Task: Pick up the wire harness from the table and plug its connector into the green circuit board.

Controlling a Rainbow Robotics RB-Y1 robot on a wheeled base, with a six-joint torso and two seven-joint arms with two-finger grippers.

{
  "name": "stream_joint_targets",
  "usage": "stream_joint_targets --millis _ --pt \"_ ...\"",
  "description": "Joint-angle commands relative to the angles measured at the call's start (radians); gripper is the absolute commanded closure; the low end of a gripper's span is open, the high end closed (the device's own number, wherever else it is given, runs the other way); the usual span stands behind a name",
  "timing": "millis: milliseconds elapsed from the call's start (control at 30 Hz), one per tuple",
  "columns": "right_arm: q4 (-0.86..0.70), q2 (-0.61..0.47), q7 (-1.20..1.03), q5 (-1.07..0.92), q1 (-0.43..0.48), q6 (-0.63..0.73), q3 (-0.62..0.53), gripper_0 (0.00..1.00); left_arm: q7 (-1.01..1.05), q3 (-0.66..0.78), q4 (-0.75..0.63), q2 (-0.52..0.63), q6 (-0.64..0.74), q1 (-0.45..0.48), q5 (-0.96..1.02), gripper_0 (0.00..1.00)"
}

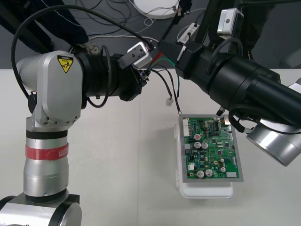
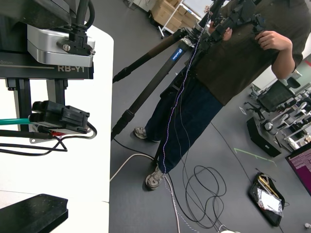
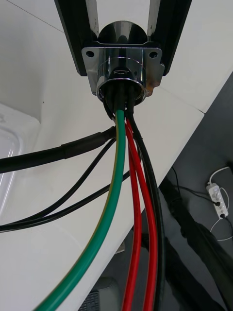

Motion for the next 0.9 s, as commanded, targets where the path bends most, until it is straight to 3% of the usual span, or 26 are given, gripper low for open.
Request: stream_joint_targets --millis 33,200,233,300,567,633,900 --pt "-0.011 -0.008 0.005 0.012 -0.037 0.002 0.014 0.0 0.055 -0.005 -0.042 -0.025 0.053 -0.043 0.022 1.0" --pt "-0.011 -0.008 0.005 0.014 -0.041 0.002 0.01 0.0 0.055 -0.007 -0.042 -0.025 0.053 -0.043 0.022 1.0" --pt "-0.011 -0.008 0.005 0.017 -0.04 0.002 0.008 0.18 0.055 -0.005 -0.042 -0.025 0.053 -0.043 0.022 1.0" --pt "-0.011 -0.008 0.005 0.021 -0.04 0.002 0.01 0.26 0.056 -0.007 -0.042 -0.025 0.054 -0.042 0.022 1.0" --pt "-0.012 -0.008 0.005 0.067 -0.04 0.002 0.008 0.52 0.056 -0.007 -0.042 -0.025 0.053 -0.042 0.022 1.0" --pt "-0.012 -0.006 0.005 0.074 -0.04 0.002 0.01 0.62 0.056 -0.007 -0.042 -0.025 0.053 -0.043 0.022 1.0" --pt "-0.012 -0.005 0.005 0.083 -0.04 0.002 0.01 0.77 0.055 -0.005 -0.042 -0.025 0.054 -0.042 0.022 1.0"
